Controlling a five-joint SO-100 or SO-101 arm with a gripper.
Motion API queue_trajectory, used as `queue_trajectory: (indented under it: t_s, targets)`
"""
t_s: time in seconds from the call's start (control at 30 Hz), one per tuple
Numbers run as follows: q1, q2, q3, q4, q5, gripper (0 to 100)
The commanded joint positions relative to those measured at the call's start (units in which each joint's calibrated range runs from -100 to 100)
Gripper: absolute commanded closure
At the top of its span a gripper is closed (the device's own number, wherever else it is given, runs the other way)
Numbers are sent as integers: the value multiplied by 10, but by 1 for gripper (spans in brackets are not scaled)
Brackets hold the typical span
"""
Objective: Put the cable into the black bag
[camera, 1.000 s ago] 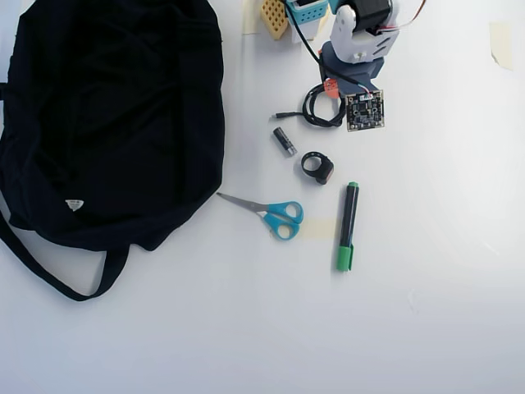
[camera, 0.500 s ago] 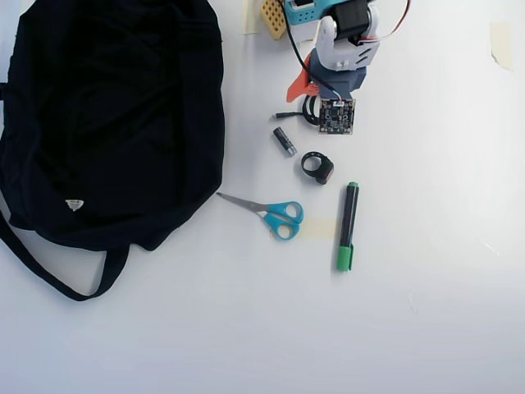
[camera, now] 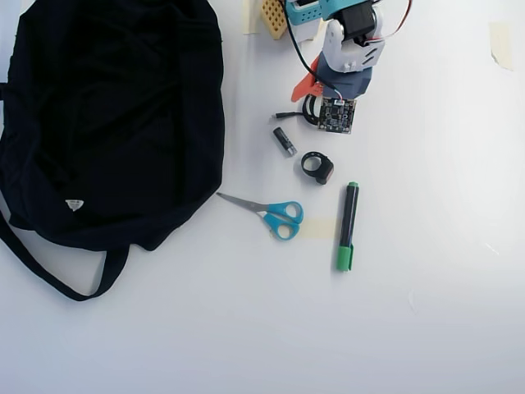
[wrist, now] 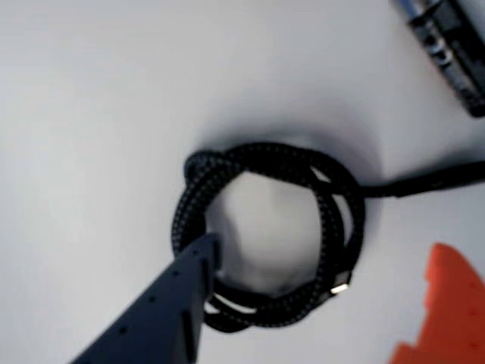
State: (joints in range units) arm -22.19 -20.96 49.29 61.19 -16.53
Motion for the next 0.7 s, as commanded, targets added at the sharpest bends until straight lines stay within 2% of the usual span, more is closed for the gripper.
queue_trajectory:
  t_s: [0.0, 0.3, 0.67]
  targets:
    - [-5, -6, 3, -7, -8, 58]
    - [11, -6, 25, -16, -8, 57]
    - [9, -5, 112, -143, -15, 57]
